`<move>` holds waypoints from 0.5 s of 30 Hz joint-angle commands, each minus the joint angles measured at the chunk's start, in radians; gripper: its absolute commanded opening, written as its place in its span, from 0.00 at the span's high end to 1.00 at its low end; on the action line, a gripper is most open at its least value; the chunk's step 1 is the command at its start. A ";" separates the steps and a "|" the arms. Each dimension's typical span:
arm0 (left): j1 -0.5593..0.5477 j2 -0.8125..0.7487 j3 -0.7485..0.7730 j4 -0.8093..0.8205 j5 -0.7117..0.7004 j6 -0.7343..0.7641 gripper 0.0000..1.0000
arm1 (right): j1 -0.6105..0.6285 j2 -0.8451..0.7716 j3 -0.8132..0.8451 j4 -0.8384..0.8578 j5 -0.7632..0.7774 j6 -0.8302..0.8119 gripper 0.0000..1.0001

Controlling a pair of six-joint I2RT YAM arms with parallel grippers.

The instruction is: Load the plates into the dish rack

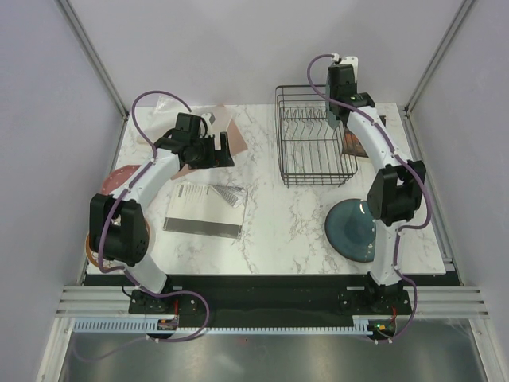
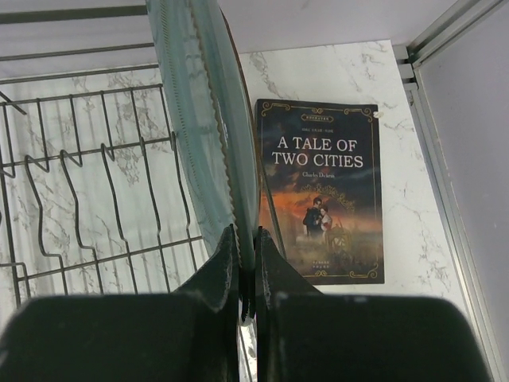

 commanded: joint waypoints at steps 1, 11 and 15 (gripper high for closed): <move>0.001 0.007 0.019 0.025 -0.005 -0.012 0.00 | 0.000 -0.009 0.028 0.143 0.054 0.020 1.00; -0.007 0.060 0.051 0.027 0.050 0.004 0.00 | 0.000 0.033 -0.020 0.125 -0.013 0.011 0.89; -0.013 0.076 0.041 0.030 0.116 0.007 0.00 | 0.002 -0.009 -0.058 0.120 -0.033 -0.011 0.35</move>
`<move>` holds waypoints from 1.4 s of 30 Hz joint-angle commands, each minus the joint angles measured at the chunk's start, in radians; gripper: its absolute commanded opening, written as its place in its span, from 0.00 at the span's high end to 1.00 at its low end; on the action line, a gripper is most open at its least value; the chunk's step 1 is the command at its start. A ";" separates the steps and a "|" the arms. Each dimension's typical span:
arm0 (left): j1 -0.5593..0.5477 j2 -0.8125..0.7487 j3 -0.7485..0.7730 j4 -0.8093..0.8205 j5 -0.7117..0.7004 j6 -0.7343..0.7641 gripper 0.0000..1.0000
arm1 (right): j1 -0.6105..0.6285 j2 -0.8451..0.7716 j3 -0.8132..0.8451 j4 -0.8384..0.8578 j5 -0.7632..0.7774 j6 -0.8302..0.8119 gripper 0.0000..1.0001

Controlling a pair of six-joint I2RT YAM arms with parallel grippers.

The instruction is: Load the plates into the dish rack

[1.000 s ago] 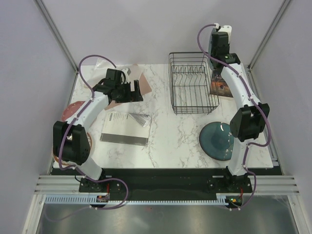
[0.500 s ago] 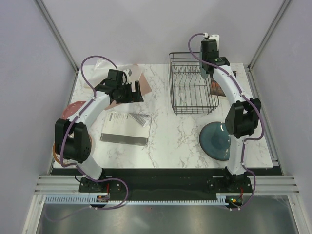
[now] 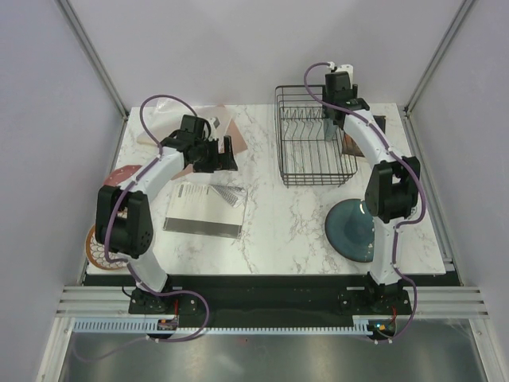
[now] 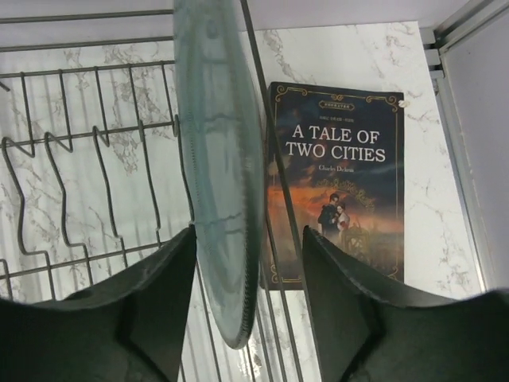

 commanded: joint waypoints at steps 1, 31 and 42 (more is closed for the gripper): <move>-0.017 0.007 0.029 0.026 0.101 0.001 0.00 | 0.002 -0.094 -0.025 0.089 -0.004 -0.016 0.27; -0.203 -0.315 -0.557 0.357 0.341 -0.158 0.14 | -0.070 -0.849 -1.073 -0.337 -0.671 -1.017 0.48; -0.491 -0.201 -0.590 0.776 0.004 -0.393 0.20 | -0.079 -1.060 -1.059 -0.273 -0.619 -0.744 0.44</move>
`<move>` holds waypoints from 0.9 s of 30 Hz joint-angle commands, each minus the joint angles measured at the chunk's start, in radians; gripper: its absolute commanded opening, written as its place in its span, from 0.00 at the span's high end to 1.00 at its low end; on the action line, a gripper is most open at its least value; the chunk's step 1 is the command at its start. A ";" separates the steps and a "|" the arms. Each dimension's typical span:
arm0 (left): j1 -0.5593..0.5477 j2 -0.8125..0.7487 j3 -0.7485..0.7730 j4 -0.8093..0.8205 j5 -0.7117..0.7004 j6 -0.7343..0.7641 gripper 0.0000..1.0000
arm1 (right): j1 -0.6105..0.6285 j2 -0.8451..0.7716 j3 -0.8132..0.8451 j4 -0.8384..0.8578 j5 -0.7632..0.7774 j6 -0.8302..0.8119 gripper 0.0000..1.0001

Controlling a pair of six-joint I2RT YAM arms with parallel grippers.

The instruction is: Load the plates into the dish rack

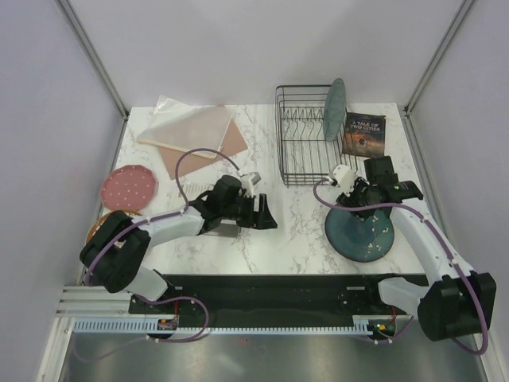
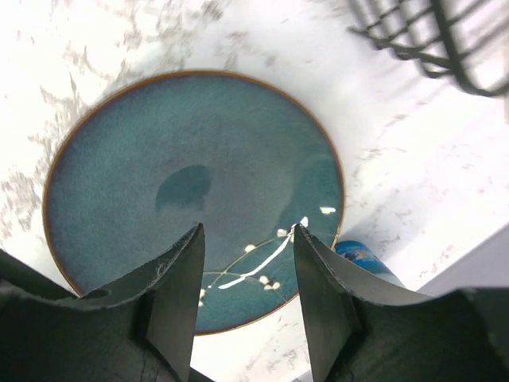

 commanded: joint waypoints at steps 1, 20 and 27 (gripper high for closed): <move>-0.113 0.089 0.073 0.218 -0.192 -0.126 0.21 | -0.004 -0.104 0.054 0.068 0.014 0.258 0.43; -0.332 0.552 0.458 0.318 -0.267 -0.339 0.27 | -0.007 -0.191 0.135 0.094 0.072 0.592 0.40; -0.332 0.623 0.501 0.330 -0.232 -0.373 0.30 | -0.007 -0.219 0.153 0.076 0.077 0.610 0.39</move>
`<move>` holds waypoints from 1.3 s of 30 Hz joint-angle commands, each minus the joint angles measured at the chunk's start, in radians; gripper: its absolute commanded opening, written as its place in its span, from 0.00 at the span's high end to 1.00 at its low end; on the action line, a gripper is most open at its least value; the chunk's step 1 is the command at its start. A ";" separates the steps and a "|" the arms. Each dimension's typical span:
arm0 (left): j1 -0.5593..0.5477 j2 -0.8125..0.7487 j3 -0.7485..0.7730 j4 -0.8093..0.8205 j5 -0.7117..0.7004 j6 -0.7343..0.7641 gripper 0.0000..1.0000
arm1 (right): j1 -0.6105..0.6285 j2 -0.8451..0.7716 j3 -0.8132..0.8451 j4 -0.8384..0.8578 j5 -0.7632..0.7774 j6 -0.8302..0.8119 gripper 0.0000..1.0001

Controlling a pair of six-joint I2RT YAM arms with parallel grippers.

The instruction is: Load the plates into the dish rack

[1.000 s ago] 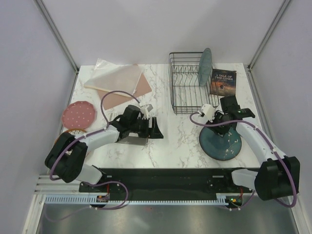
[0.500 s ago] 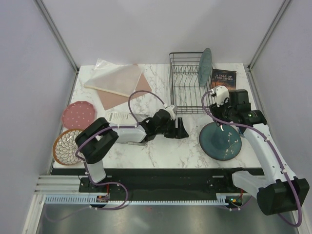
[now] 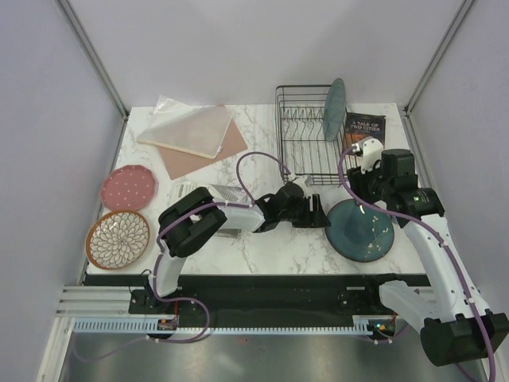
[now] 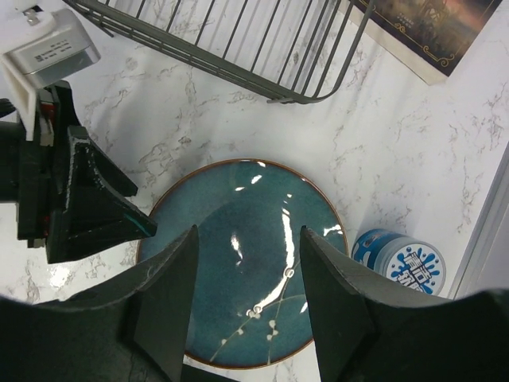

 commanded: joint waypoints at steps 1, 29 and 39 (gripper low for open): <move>0.001 0.046 0.056 0.053 0.024 -0.053 0.32 | -0.003 -0.022 0.037 -0.003 0.015 0.038 0.39; 0.300 -0.220 -0.223 0.007 0.465 0.077 0.98 | -0.006 0.110 0.037 -0.008 -0.141 -0.026 0.45; 0.400 -0.441 -0.482 0.044 0.494 0.113 0.98 | -0.030 0.163 -0.050 0.004 -0.302 0.084 0.41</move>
